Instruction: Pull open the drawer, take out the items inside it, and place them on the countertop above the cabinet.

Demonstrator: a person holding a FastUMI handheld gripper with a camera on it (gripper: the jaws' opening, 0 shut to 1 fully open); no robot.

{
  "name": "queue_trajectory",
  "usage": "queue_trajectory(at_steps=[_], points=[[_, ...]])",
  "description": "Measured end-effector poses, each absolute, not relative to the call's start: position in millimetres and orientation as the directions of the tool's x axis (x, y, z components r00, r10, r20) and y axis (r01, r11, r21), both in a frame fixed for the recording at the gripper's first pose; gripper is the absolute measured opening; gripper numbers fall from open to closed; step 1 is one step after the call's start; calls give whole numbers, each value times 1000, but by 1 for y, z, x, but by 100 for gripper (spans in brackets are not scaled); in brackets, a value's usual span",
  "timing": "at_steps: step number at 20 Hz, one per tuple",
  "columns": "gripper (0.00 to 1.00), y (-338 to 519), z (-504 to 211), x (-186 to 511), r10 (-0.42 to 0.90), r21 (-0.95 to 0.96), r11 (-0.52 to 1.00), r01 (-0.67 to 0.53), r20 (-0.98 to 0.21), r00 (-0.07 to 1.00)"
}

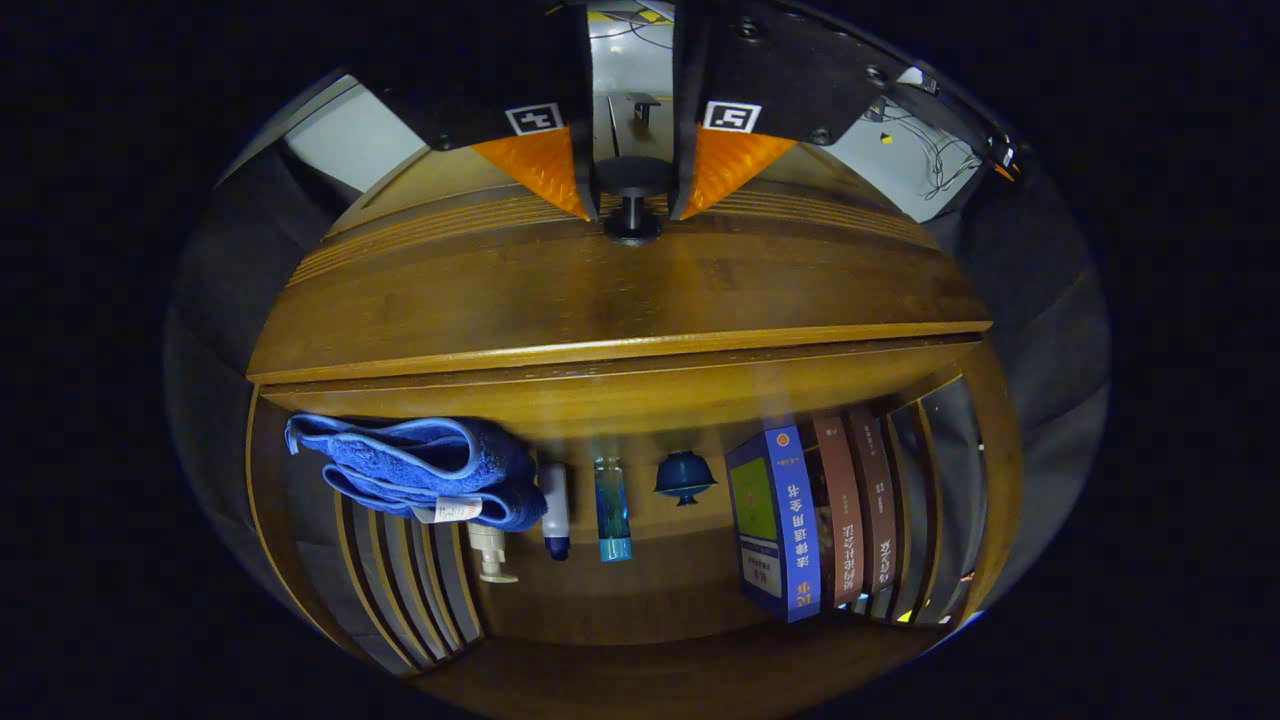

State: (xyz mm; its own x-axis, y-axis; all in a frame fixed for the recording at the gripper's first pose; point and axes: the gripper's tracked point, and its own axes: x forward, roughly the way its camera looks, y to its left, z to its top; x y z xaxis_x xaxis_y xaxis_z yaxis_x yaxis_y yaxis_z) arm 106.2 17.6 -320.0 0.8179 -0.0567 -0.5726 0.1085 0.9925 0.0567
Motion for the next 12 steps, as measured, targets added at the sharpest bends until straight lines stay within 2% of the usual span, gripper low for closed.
queue_trajectory(at_steps=[12], points=[[36,25,-308,20,10,98,993,72,-654,757]])
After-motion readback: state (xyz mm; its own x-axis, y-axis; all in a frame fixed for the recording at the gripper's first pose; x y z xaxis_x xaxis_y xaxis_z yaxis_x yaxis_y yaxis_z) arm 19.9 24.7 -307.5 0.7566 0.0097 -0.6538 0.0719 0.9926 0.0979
